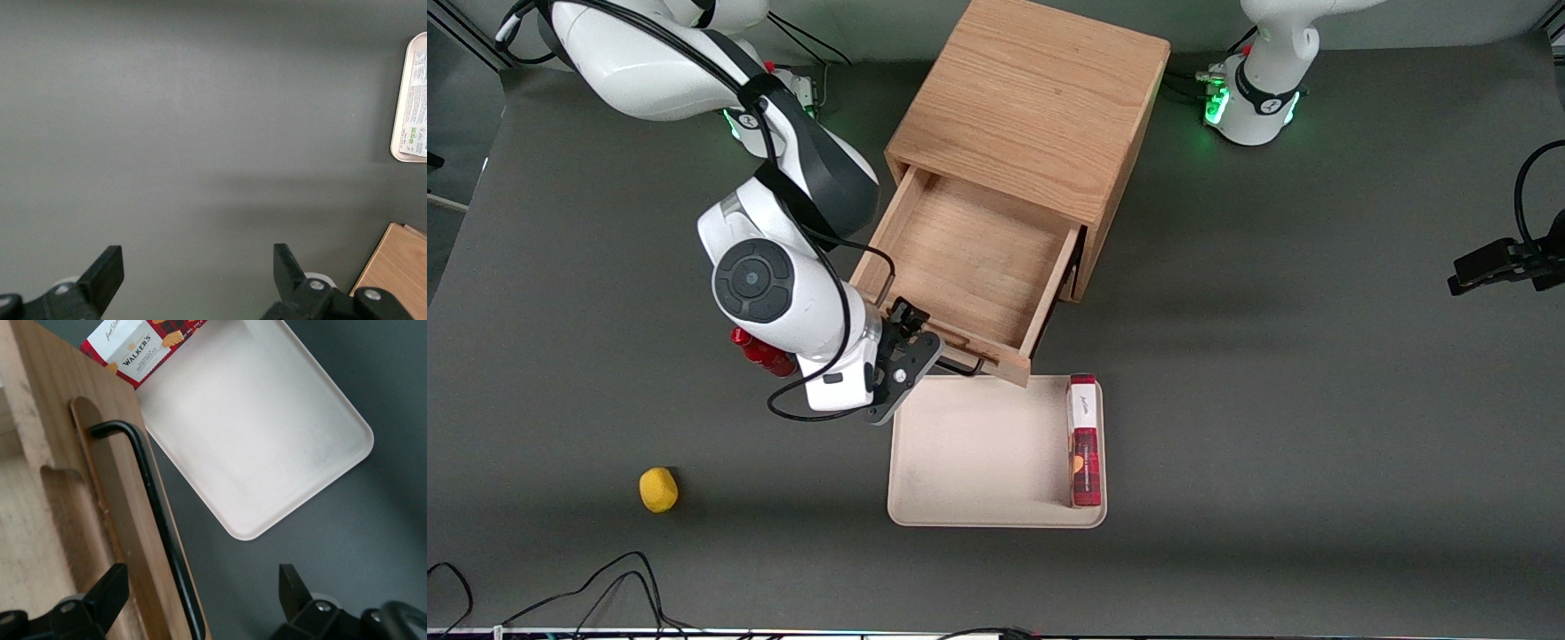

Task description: Open upper drawer

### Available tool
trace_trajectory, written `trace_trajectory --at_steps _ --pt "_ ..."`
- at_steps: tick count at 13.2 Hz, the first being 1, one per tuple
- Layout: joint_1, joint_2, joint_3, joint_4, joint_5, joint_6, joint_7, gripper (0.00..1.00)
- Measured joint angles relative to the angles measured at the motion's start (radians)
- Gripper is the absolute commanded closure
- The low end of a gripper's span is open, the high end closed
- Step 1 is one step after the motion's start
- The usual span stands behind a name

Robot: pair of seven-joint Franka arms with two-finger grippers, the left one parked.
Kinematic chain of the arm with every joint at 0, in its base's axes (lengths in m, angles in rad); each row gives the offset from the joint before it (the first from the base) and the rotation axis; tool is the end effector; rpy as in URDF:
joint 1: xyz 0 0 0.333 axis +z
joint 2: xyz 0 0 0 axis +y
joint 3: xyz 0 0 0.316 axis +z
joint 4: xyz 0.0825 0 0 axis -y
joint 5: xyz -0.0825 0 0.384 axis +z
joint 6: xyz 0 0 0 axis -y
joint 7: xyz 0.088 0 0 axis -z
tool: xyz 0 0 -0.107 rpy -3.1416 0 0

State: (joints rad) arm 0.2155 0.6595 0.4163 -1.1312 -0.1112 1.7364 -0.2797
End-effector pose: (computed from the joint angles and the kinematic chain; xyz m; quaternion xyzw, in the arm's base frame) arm 0.6415 0.3495 0.4430 -0.9084 -0.4121 0.0141 0.0691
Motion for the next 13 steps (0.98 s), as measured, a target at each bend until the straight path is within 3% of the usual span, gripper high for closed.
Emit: trace_trajectory --at_steps 6,9,13 --pt "-0.020 -0.068 0.000 0.034 0.001 -0.105 0.012 0.00" --pt "-0.053 -0.135 0.002 0.032 0.006 -0.237 0.096 0.00" --pt "-0.116 -0.263 0.005 -0.061 0.041 -0.288 0.120 0.00"
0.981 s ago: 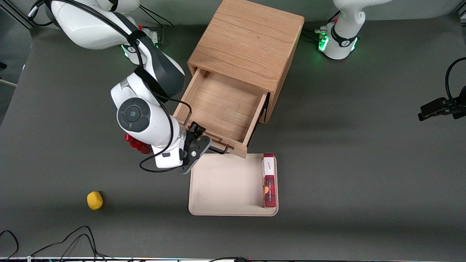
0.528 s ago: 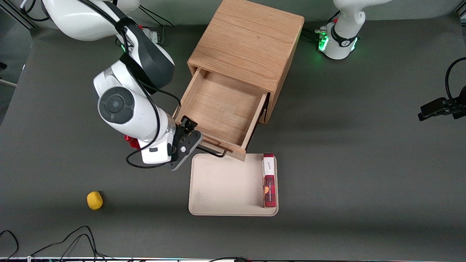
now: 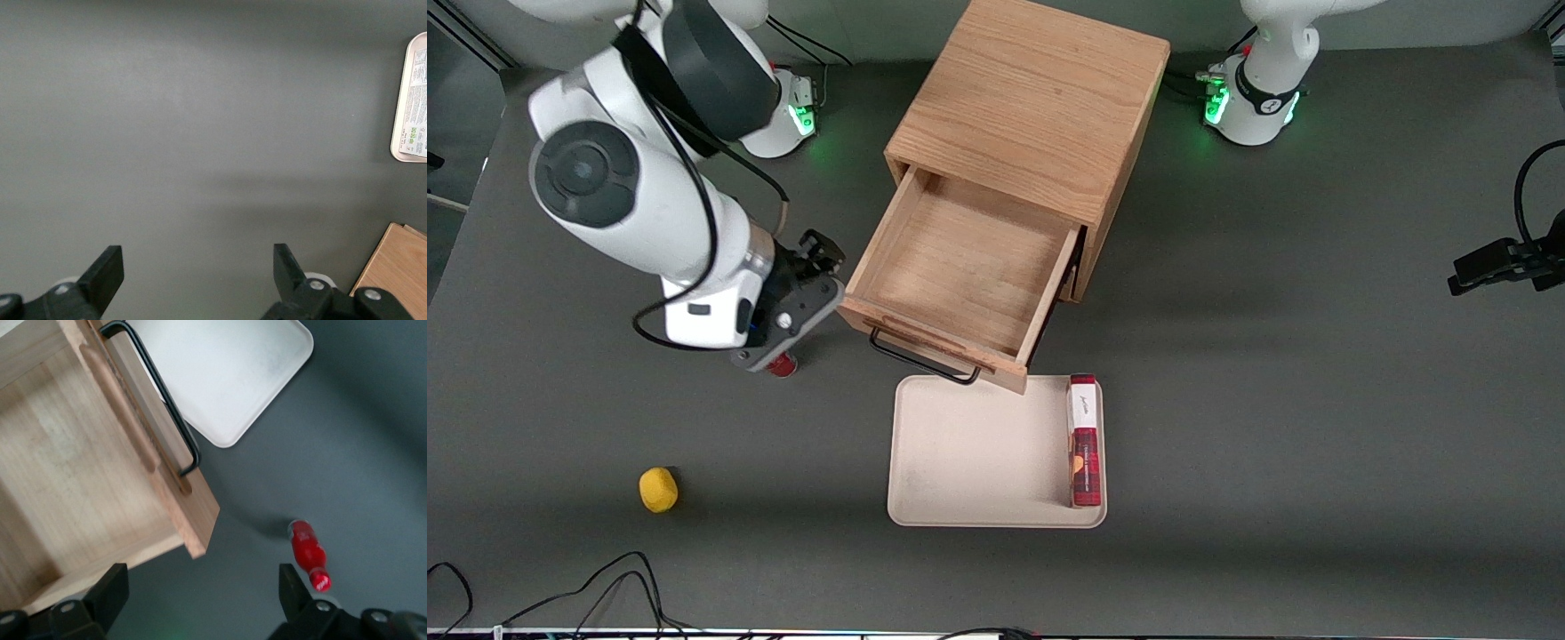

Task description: Open upper drawer

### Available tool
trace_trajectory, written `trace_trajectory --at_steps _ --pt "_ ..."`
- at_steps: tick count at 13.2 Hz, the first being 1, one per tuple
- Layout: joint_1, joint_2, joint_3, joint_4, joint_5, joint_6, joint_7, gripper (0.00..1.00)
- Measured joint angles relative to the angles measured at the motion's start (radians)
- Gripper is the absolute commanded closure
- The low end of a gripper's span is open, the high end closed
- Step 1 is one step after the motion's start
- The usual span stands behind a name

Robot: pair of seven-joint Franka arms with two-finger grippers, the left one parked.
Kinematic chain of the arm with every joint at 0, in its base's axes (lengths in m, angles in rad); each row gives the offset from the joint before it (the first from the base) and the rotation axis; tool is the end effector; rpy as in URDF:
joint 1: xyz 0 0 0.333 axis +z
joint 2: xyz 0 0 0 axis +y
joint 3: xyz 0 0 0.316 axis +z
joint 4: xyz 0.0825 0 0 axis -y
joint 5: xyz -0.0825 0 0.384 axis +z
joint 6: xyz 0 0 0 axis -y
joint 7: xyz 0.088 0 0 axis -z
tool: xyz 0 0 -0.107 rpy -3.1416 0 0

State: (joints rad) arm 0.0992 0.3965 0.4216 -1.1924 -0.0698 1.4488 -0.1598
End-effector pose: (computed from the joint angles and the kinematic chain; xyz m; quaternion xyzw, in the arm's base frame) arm 0.5934 0.2658 0.5665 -0.9445 -0.3210 0.0608 0.0348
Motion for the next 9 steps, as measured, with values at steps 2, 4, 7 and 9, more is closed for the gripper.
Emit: trace_trajectory --at_steps 2,4,7,9 --pt "-0.066 -0.101 0.001 -0.090 0.061 -0.003 0.011 0.00" --pt "-0.175 -0.205 0.001 -0.183 0.140 -0.005 0.012 0.00" --pt "-0.310 -0.292 0.000 -0.279 0.171 -0.006 0.026 0.00" --pt "-0.365 -0.300 0.000 -0.303 0.174 -0.004 0.079 0.00"
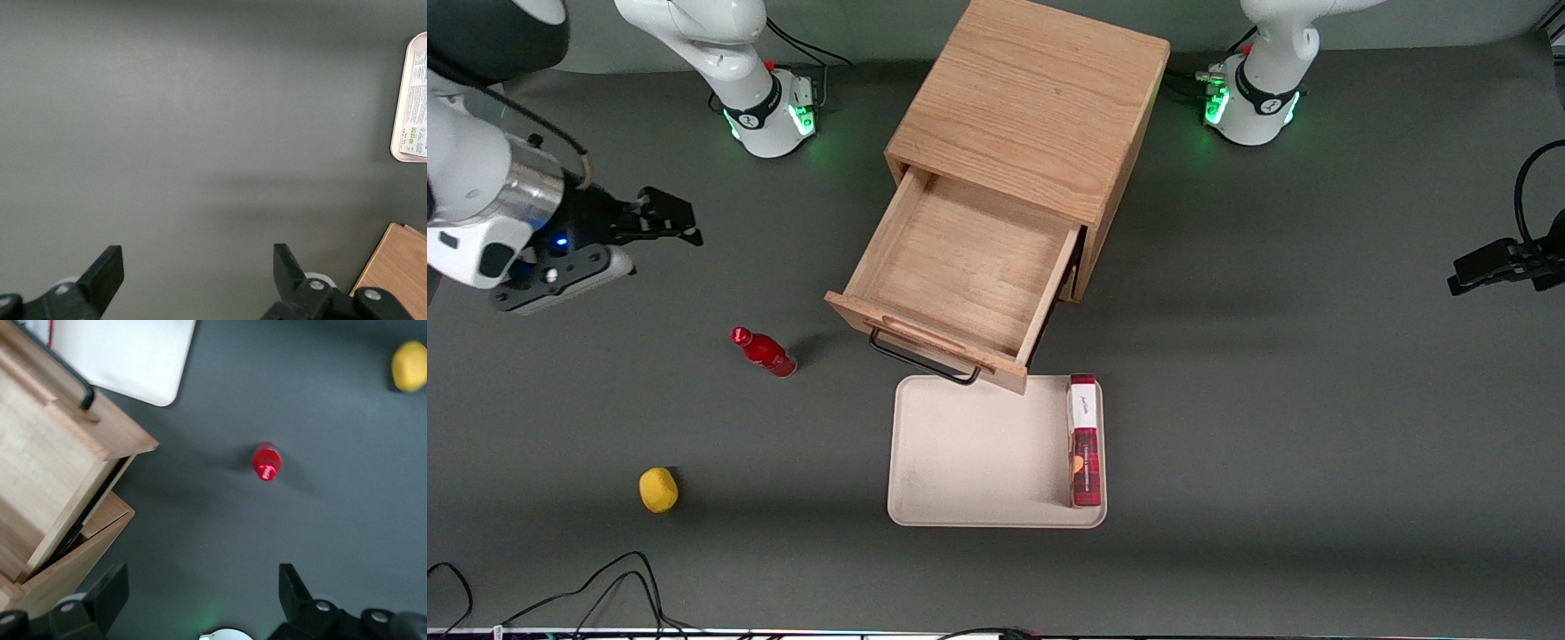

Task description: Open upper drawer

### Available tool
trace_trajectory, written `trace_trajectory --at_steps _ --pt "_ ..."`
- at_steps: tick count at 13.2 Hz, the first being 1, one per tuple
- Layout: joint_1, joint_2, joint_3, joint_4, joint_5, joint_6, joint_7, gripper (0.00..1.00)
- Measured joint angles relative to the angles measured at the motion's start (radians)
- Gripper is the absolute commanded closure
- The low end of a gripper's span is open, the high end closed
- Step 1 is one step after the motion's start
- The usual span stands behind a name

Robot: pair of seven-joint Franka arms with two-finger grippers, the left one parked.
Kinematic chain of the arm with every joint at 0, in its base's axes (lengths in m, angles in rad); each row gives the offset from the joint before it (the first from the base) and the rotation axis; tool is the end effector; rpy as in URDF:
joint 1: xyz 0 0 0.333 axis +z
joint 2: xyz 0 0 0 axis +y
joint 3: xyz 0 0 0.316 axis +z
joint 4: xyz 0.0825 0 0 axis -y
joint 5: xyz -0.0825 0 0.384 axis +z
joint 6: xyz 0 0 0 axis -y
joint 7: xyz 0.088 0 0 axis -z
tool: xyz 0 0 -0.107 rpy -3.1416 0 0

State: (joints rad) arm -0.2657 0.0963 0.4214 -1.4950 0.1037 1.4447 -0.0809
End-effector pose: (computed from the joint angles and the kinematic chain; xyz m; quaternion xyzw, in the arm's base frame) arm 0.5604 0.0886 0.6012 -0.9877 -0.1209 0.0715 0.0688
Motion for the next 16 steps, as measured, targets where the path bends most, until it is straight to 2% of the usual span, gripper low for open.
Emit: trace_trajectory --at_steps 5,9,11,12,15,16 --pt "-0.040 -0.015 -0.010 0.004 0.000 0.007 0.135 0.00" --pt "-0.085 -0.040 -0.012 0.003 -0.003 -0.008 0.192 0.00" --pt "-0.085 -0.048 -0.041 0.003 -0.003 -0.037 0.192 0.00" --pt "-0.046 -0.051 -0.096 0.003 -0.003 -0.042 0.191 0.00" --pt "0.182 -0.061 -0.347 0.003 -0.003 -0.068 0.190 0.00" --pt "0.225 -0.064 -0.387 0.003 -0.003 -0.073 0.190 0.00"
